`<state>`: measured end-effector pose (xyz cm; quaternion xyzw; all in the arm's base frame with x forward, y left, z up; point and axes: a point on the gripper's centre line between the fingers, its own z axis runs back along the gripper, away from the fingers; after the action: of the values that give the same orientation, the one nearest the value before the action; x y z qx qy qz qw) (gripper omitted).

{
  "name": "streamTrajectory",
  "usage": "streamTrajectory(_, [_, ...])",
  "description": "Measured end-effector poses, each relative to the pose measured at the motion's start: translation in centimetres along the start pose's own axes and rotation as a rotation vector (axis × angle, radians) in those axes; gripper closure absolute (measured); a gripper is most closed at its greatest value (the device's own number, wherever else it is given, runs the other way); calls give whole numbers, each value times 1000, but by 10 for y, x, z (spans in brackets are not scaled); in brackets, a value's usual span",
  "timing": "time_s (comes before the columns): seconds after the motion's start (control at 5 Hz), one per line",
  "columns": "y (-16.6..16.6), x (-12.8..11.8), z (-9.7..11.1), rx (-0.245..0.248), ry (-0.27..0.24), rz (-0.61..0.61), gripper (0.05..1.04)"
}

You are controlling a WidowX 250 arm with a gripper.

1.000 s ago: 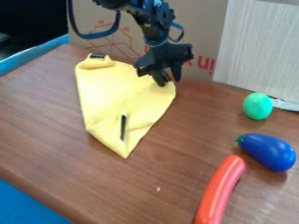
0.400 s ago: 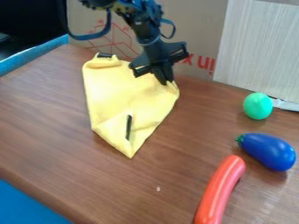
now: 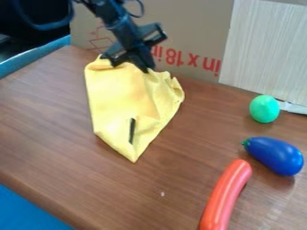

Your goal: Unfold the cloth from top right to bottom left

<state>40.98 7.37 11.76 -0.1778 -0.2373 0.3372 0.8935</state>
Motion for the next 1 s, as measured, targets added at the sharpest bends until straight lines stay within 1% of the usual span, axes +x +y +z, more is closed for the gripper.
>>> streamTrajectory(0.2, [13, 3, 23, -55, 16, 4, 1031])
streamTrajectory(0.4, [38, 3, 34, -46, 54, 21, 1031])
streamTrajectory(0.6, [62, -3, 34, 21, 76, -14, 1031])
streamTrajectory(0.8, [98, 0, 43, 104, 84, -20, 1031])
streamTrajectory(1.0, [123, -1, 52, 182, 115, -15, 1031])
